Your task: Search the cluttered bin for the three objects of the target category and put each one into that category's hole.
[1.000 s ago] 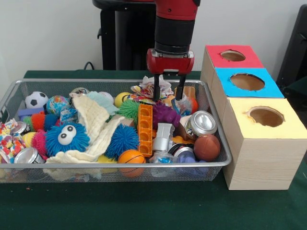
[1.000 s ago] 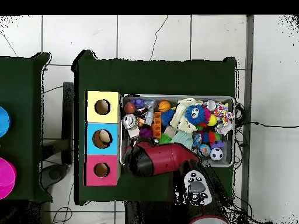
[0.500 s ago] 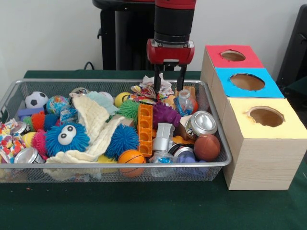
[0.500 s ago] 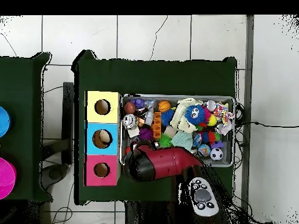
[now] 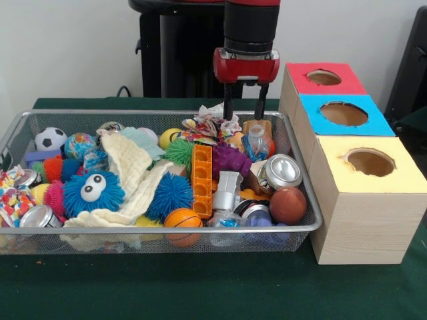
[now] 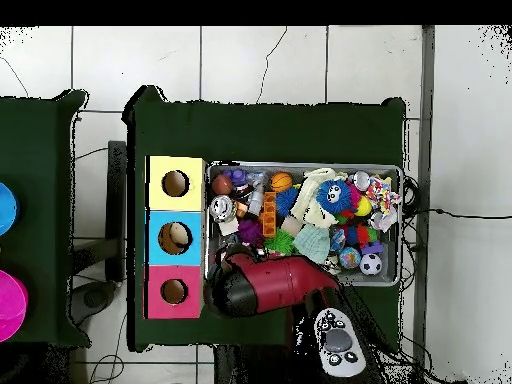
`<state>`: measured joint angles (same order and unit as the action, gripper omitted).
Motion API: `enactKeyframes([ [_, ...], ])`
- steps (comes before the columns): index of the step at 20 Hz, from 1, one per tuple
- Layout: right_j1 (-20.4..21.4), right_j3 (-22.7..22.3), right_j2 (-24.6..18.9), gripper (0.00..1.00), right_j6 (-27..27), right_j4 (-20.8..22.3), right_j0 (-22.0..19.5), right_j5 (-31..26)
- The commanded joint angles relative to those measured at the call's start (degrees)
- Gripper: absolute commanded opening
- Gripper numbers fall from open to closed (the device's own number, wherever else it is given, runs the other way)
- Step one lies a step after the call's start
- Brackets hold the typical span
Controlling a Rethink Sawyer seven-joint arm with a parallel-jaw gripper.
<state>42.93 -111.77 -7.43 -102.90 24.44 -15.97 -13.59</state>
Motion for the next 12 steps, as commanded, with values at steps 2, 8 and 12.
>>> enactKeyframes([
  [2,-4.06,-2.74,0.5,1.0,-6.15,2.19,2.15,2.35],
  [8,-7.07,-3.43,4.19,1.0,-7.92,3.57,4.28,8.36],
  [12,-8.69,-3.2,5.88,1.0,-7.89,3.67,5.28,11.05],
])
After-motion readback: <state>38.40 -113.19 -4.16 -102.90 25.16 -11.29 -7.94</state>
